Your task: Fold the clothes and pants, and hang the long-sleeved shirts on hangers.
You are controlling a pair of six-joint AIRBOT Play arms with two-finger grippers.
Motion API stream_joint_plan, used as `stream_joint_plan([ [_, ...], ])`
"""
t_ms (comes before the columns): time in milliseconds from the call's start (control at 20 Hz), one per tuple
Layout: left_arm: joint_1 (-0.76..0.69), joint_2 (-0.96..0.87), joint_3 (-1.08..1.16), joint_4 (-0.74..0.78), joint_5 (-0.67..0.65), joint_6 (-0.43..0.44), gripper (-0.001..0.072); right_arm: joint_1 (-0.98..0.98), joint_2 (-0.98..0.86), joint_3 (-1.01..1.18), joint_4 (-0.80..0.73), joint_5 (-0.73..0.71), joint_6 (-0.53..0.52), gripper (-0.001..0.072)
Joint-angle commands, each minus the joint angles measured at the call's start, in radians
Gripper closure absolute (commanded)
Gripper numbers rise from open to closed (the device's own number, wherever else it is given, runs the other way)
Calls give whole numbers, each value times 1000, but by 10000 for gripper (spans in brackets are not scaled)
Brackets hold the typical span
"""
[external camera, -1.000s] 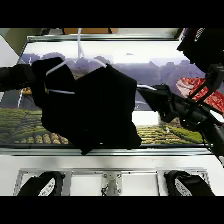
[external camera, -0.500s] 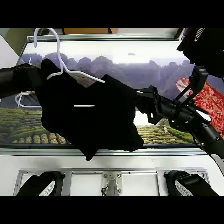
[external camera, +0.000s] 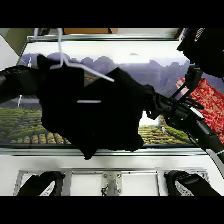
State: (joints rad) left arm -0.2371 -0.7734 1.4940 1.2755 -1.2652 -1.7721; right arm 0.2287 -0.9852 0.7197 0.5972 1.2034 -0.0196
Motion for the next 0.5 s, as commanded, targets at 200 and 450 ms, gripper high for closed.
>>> stream_joint_plan([
  [200,4,8,0,17,-25,3,117,-7,-2,1,17,27,7,702],
  [450,117,68,0,16,-50,3,117,-37,7,2,5,-11,27,702],
])
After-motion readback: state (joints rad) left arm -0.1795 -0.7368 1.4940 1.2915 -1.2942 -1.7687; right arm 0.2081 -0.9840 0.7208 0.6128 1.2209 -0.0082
